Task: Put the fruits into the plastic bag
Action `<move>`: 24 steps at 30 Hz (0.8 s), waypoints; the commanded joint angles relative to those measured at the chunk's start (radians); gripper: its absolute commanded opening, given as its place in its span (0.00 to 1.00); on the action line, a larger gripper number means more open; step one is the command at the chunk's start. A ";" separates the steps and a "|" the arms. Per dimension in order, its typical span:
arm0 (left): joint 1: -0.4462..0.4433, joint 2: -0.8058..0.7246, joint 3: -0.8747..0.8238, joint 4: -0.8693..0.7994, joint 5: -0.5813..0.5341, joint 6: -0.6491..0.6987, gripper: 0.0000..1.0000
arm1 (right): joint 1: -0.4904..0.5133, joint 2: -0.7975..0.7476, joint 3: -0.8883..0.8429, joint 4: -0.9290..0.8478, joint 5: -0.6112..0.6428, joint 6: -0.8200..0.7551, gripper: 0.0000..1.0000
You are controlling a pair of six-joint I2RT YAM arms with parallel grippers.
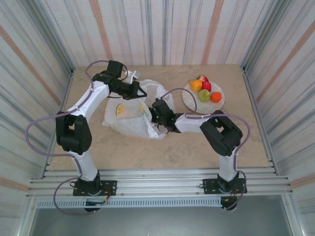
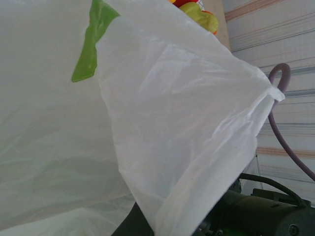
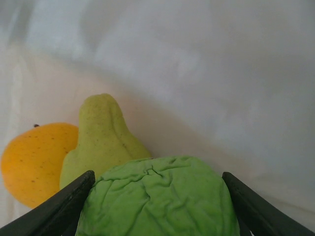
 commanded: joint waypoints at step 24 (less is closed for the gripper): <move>-0.005 -0.048 -0.008 -0.010 0.010 -0.002 0.00 | -0.046 -0.101 -0.053 0.065 -0.212 0.009 0.77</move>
